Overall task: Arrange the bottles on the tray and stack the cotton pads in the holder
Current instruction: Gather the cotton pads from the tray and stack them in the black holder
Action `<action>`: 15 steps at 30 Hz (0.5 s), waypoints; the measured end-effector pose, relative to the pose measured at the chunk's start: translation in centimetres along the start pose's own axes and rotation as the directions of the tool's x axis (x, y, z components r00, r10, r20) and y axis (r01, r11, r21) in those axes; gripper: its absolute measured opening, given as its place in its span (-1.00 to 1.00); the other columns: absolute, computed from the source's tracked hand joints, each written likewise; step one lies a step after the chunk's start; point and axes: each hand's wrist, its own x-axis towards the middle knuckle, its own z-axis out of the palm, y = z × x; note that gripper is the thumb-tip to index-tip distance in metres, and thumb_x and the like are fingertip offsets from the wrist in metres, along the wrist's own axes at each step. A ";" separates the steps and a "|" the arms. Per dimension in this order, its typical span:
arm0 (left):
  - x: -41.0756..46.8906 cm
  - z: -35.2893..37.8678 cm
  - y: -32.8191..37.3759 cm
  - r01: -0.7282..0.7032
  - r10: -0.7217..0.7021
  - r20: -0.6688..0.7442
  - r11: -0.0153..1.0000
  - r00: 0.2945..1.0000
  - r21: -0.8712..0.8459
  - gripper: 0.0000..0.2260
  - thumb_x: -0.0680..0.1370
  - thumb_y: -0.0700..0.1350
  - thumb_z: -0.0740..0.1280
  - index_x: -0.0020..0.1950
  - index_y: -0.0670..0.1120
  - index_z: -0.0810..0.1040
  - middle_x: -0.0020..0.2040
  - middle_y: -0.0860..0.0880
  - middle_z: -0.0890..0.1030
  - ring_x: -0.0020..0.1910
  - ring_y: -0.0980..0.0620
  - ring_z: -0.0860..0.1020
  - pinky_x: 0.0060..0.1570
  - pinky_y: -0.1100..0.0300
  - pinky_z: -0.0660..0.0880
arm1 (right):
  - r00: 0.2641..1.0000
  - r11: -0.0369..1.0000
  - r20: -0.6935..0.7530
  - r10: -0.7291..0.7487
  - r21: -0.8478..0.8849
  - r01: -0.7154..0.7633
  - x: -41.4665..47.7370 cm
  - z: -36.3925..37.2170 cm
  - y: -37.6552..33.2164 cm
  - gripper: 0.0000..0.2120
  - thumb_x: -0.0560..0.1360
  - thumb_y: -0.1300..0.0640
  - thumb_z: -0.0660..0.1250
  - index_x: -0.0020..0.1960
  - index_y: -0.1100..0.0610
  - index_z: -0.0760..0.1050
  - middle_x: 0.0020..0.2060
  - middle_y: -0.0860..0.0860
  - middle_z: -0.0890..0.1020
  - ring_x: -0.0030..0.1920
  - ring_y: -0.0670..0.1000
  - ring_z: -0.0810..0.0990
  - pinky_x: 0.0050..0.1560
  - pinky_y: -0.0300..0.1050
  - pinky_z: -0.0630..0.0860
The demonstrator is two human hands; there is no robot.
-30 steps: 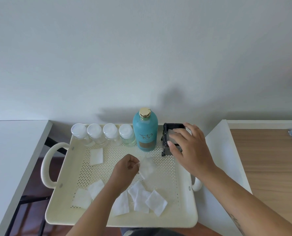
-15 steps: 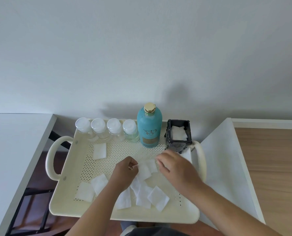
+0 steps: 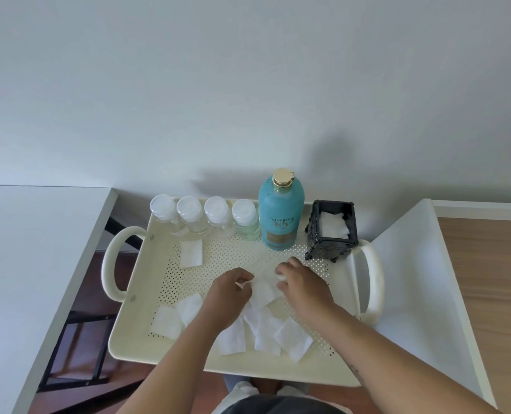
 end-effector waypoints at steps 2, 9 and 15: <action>-0.1 -0.4 0.1 0.019 -0.020 -0.027 0.999 0.999 -0.035 -0.87 0.52 -0.18 0.31 -0.01 -0.01 0.62 -0.17 0.13 0.59 -0.36 0.31 0.52 -0.39 0.49 0.39 | 0.999 0.998 0.027 0.016 0.055 -0.018 -0.1 -0.1 0.1 -0.89 0.56 0.14 0.24 0.08 0.09 0.44 0.04 -0.04 0.47 -0.03 0.05 0.54 -0.10 -0.01 0.48; -1.4 -1.8 0.1 0.109 -0.125 -0.048 0.961 0.991 -0.253 -0.87 0.54 -0.12 0.32 -0.13 0.10 0.61 -0.18 0.04 0.68 -0.22 0.08 0.63 -0.21 0.19 0.56 | 0.979 0.872 -0.008 0.205 0.456 -0.179 -2.0 -2.2 -0.5 -0.89 0.48 0.19 0.31 -0.18 0.02 0.42 -0.20 -0.09 0.52 -0.26 -0.04 0.48 -0.32 -0.20 0.38; -1.7 -2.3 2.0 0.073 -0.100 -0.028 0.869 0.995 -0.489 -0.92 0.54 -0.20 0.34 -0.05 -0.05 0.62 -0.16 -0.06 0.71 -0.14 -0.03 0.68 -0.10 0.12 0.60 | 0.935 0.660 -0.147 0.324 0.743 -0.112 -4.7 -6.7 -2.1 -0.87 0.44 0.02 0.41 -0.19 -0.11 0.46 -0.36 -0.20 0.51 -0.42 -0.21 0.39 -0.38 -0.38 0.34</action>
